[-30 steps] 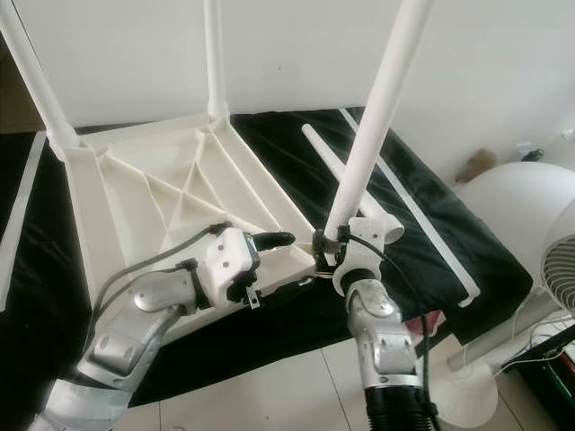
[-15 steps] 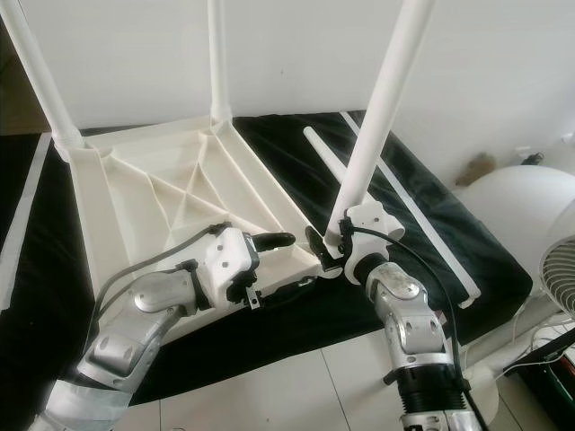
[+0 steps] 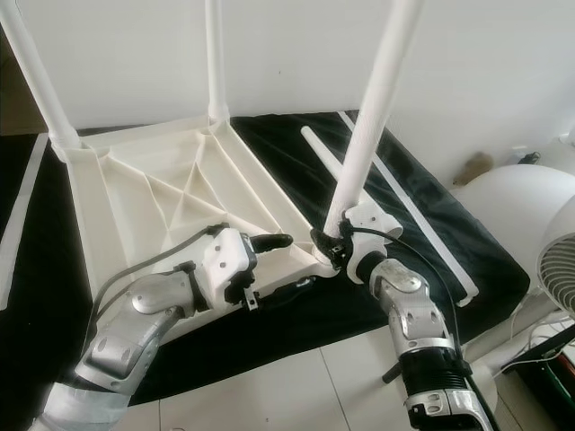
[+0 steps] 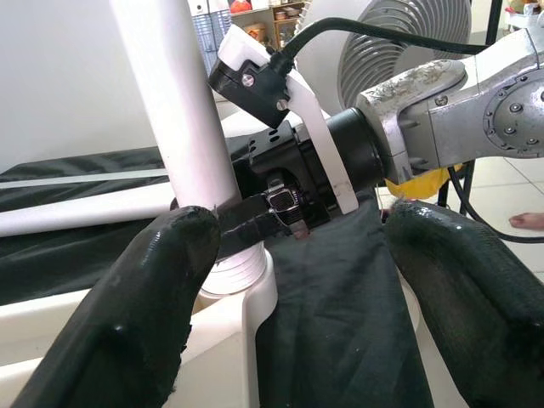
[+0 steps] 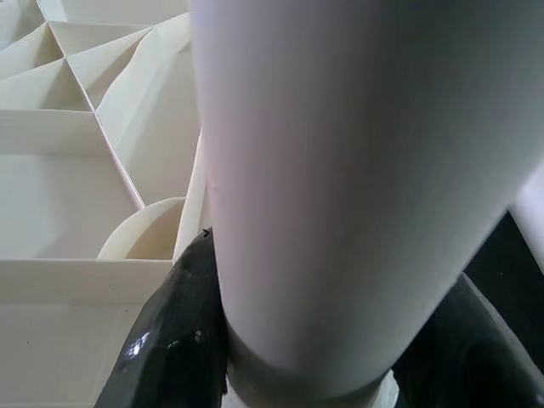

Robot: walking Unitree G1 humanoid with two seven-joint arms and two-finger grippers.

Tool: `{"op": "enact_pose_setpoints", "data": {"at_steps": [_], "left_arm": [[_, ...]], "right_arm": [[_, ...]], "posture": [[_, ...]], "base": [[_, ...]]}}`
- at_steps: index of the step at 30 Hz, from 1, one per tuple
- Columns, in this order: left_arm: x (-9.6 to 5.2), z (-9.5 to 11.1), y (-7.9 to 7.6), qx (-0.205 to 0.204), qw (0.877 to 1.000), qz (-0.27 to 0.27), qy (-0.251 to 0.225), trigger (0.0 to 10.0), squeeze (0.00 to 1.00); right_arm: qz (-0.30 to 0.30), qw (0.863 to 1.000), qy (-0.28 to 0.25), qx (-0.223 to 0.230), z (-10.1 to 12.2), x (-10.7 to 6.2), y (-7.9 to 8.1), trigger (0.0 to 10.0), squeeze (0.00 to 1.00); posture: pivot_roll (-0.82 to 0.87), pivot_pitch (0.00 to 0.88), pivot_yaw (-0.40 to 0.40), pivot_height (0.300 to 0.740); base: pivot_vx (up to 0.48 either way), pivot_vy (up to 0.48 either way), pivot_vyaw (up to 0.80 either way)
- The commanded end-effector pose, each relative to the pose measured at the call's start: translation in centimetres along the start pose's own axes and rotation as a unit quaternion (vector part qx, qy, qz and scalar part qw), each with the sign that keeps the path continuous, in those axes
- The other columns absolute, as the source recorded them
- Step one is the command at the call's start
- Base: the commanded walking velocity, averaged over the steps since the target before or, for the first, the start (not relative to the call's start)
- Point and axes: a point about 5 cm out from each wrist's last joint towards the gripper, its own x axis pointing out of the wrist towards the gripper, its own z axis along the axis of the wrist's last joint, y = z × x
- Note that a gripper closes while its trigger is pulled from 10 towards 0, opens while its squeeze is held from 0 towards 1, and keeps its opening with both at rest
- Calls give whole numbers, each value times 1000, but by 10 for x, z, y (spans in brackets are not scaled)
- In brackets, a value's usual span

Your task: Building children table

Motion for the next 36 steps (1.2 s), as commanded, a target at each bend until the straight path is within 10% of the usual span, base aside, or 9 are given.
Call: {"op": "enact_pose_setpoints", "data": {"at_steps": [1, 7, 8, 28, 36], "left_arm": [[0, 2, 1, 0, 1000, 19, -1, 10000, 0], [0, 2, 1, -1, 1000, 18, -1, 10000, 0], [0, 2, 1, -2, 1000, 18, -2, 10000, 0], [0, 1, -1, -9, 1000, 14, -2, 10000, 0], [0, 1, -1, -10, 1000, 14, -2, 10000, 0]], "right_arm": [[6, 1000, 10, -11, -4, -1, 1, 0, 0], [2, 1000, 8, -7, -5, -1, 0, 0, 0], [-7, 1000, 8, 1, -5, -1, 0, 10000, 0], [-210, 975, 14, 74, -8, 2, 21, 10000, 0], [-302, 942, -1, 144, -5, 4, 40, 10000, 0]], "posture": [[-34, 46, -62, 740], [-38, 48, -61, 740], [-40, 48, -60, 740], [-41, 57, -59, 740], [-30, 52, -64, 740]], "base": [[0, 0, 0], [0, 0, 0], [0, 0, 0], [0, 0, 0], [0, 0, 0]]}}
